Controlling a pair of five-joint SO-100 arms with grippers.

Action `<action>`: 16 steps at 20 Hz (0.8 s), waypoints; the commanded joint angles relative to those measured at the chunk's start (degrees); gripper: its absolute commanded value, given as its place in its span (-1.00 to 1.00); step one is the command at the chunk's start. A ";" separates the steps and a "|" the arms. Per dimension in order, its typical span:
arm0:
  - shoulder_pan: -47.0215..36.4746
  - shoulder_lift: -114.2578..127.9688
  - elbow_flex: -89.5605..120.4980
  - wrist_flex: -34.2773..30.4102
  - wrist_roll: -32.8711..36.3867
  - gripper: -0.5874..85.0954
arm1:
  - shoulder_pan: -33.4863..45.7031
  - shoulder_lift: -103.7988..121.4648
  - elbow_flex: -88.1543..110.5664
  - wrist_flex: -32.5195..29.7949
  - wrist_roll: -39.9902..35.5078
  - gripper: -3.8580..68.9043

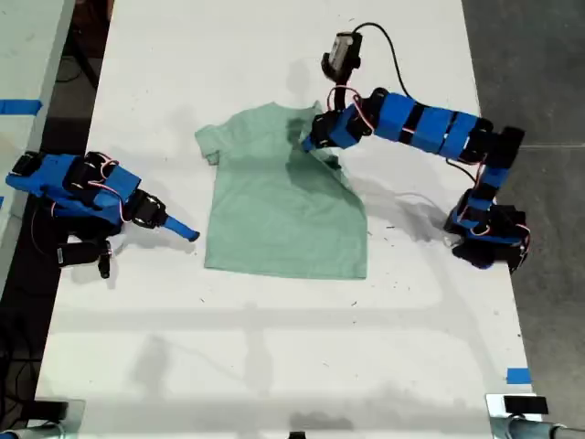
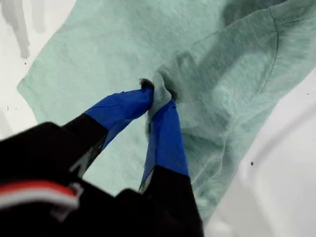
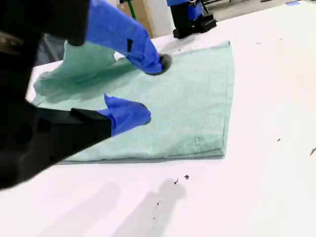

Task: Fold t shirt

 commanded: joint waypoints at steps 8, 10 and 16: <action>-0.53 0.26 -0.97 -0.26 0.44 -0.70 | 5.80 28.30 -1.32 9.58 -3.16 -0.38; -0.53 0.26 -0.97 -0.26 0.44 -0.70 | 10.63 35.33 1.23 15.47 -2.11 -0.56; -0.53 0.26 -0.97 -0.26 0.44 -0.70 | 12.39 74.97 45.26 16.70 5.80 -0.83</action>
